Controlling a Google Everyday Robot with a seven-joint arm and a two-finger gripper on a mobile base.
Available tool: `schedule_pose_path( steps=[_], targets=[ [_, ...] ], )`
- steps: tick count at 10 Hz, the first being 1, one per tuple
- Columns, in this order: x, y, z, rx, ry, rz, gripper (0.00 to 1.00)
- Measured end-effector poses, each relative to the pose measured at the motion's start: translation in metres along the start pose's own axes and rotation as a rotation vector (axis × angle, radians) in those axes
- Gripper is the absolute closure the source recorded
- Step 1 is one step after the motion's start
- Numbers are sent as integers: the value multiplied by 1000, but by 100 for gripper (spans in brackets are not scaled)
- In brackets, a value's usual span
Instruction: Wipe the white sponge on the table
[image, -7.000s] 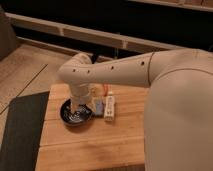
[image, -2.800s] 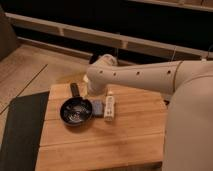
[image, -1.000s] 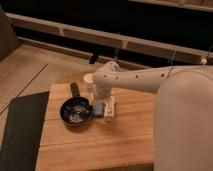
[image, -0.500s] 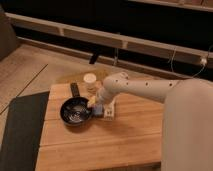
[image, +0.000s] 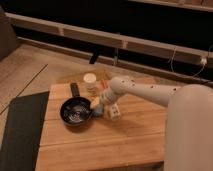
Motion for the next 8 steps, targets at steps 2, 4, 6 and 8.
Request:
schedule_pose_path(
  steps=[2,4,6,8],
  targets=[
    [-4,-9,-8,36,-8,-2,35],
    [-3,-12,-10,54,-3,5,35],
    [2,-17,-6,81,21,13,35],
    [4,-27,-5,146,60,1,35]
  ],
)
